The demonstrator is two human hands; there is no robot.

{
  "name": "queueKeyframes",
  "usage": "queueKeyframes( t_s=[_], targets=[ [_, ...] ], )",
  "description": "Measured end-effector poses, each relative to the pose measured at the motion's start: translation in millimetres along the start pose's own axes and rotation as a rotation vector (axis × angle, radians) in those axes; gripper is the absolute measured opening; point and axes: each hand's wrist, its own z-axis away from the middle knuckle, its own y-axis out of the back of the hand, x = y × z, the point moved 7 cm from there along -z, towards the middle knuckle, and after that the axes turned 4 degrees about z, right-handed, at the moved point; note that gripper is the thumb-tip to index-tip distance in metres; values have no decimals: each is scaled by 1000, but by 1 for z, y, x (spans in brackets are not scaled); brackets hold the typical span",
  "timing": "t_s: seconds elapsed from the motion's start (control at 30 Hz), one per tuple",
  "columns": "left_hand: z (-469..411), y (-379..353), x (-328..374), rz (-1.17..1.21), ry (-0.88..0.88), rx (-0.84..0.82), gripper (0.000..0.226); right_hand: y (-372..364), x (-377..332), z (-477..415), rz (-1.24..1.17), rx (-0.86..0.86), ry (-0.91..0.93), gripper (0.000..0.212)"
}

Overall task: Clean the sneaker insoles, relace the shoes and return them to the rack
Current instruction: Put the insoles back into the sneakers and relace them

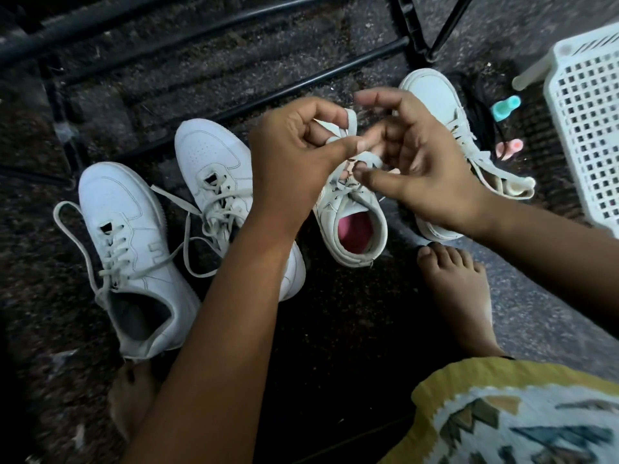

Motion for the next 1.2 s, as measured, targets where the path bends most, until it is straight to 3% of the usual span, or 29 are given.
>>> queueKeyframes(
  t_s=[0.1,0.17,0.27,0.37,0.43,0.53,0.6,0.7,0.8,0.83,0.97,1.07,1.17,1.2],
  targets=[
    [1,0,-1,-6,40,-4,28,3,-10,0,426,80,168,42],
    [1,2,-3,5,54,-1,33,6,-12,-2,521,99,225,24],
    [0,3,-4,-29,48,-37,37,7,-8,-5,527,25,233,21],
    [-2,-1,2,-141,-4,-144,31,9,-3,-13,436,-78,123,13],
    [-3,-1,7,-252,-46,-183,26,6,2,-14,206,-165,-28,8],
    [-6,1,14,-431,-115,-155,15,4,5,-12,-109,-169,-151,23],
    [-6,-1,11,-489,-109,-157,9,8,4,-12,-155,-164,-180,29],
    [-4,-2,-3,-351,62,-165,13,4,-2,-5,-93,-172,-109,26],
    [0,-3,-17,-131,280,-171,17,4,-13,16,495,37,250,24],
    [1,-4,-19,-93,316,-178,18,4,-14,16,640,69,292,25],
    [3,-5,-21,-14,371,-175,17,13,-17,1,926,159,272,32],
    [3,-4,-24,31,399,-168,15,9,-24,13,843,216,307,24],
    [2,0,-26,115,431,-187,7,22,-17,3,643,207,206,12],
    [2,1,-26,135,436,-209,5,26,-18,-1,686,197,227,11]
  ],
)
